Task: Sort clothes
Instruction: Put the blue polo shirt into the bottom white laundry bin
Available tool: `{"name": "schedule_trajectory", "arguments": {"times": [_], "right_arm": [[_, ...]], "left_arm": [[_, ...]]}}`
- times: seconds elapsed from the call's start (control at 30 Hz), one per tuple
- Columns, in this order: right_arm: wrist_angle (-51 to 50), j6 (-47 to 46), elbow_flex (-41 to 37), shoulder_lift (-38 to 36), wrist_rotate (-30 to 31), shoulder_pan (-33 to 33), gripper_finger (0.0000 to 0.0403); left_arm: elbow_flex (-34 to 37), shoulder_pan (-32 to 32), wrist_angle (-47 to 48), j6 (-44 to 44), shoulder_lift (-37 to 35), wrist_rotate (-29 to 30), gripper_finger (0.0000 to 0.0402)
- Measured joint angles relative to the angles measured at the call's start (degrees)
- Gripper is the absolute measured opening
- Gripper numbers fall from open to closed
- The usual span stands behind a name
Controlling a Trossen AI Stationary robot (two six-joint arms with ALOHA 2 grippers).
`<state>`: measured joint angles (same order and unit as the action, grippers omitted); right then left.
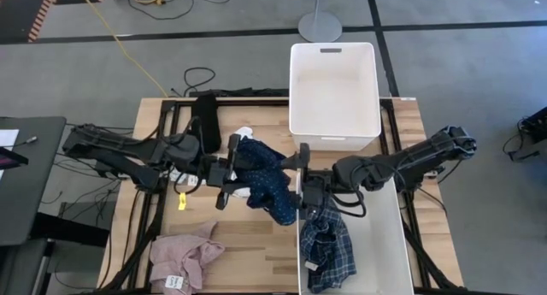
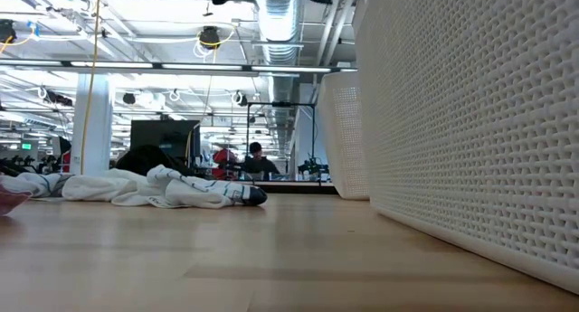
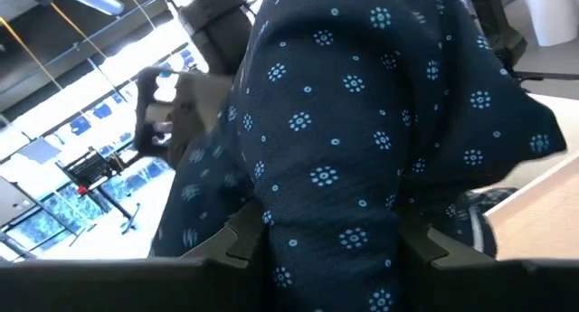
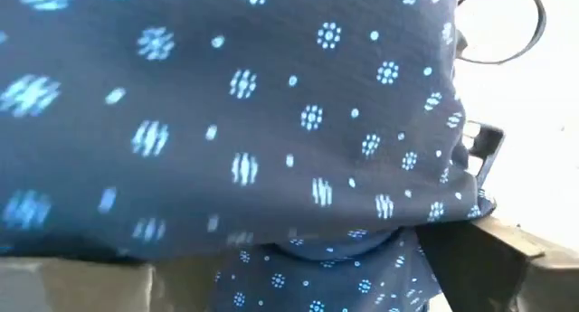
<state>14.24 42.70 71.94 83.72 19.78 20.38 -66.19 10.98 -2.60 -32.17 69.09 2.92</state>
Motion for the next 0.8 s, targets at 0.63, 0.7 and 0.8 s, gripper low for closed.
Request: {"name": "schedule_trajectory", "arguments": {"times": [0.63,0.7,0.8], "right_arm": [[1.84,0.85,0.00,-0.07,-1.60,1.01,0.0342],[1.71,0.73,0.00,-0.07,-1.80,0.99,0.0321],[1.75,0.67,0.00,-0.07,-1.98,0.99,0.0276]], "left_arm": [[-0.02,-1.41,-5.91,2.06,6.66,-4.42,0.0133],[0.00,-1.41,-6.01,3.29,6.73,-4.35,0.0156],[0.00,-1.48,-6.09,4.86,6.81,-4.65,0.0182]]}}
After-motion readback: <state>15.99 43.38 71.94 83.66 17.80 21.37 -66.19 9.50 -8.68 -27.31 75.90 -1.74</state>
